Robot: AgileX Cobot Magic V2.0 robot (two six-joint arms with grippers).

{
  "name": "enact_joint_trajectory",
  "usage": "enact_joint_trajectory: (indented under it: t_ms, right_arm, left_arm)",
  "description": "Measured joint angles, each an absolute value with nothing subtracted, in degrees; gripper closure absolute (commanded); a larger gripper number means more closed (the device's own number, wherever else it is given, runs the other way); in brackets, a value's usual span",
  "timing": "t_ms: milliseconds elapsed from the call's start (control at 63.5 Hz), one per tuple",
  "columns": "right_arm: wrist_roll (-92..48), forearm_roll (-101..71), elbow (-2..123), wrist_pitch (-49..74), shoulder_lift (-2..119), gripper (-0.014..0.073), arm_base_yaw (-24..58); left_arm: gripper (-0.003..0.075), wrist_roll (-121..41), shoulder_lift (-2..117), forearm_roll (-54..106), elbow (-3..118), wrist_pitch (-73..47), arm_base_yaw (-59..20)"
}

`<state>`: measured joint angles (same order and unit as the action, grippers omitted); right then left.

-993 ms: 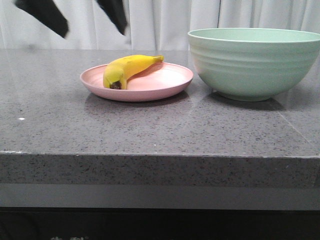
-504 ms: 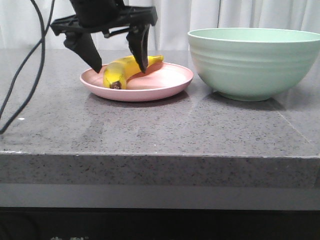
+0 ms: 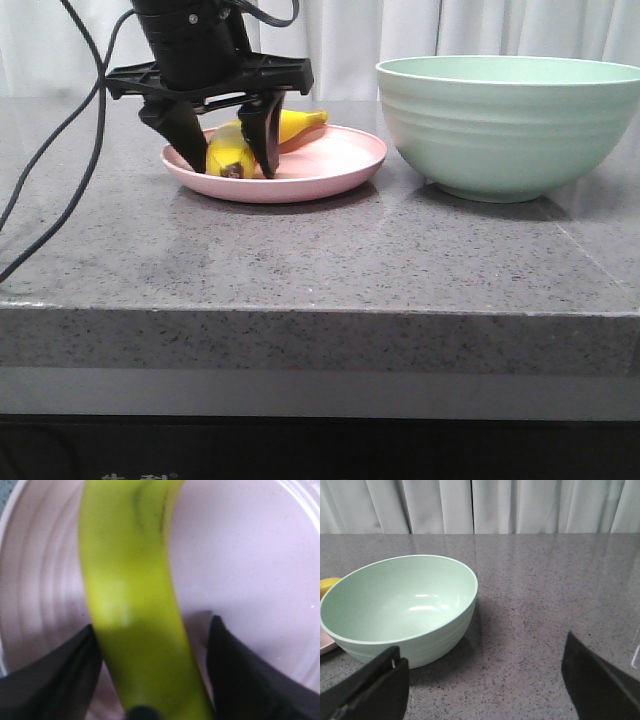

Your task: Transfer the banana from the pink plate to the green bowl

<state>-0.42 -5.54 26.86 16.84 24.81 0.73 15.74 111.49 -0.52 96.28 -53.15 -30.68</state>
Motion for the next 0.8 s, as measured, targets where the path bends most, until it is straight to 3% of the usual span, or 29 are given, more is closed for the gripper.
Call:
enact_joint_trajectory:
  t_ms: [110, 221, 441, 804]
  right_arm:
    - [-0.4, -5.5, 26.9, 16.8, 24.8, -0.0038, 0.7]
    - [-0.4, -5.5, 26.9, 16.8, 24.8, -0.0038, 0.7]
    - [-0.4, -5.5, 26.9, 16.9, 24.8, -0.0038, 0.7]
    - [-5.9, -5.5, 33.8, 24.9, 32.7, -0.0038, 5.4]
  left_arm:
    - [0.0666, 15.7, 111.5, -0.7, 96.3, -52.4, -30.7]
    - [0.0728, 15.7, 111.5, -0.7, 96.3, -52.1, -30.6]
    - [0.0729, 15.7, 110.4, -2.2, 96.4, -52.1, -29.6]
    - [0.0729, 2.8, 94.2, -5.5, 93.4, -56.4, -34.7]
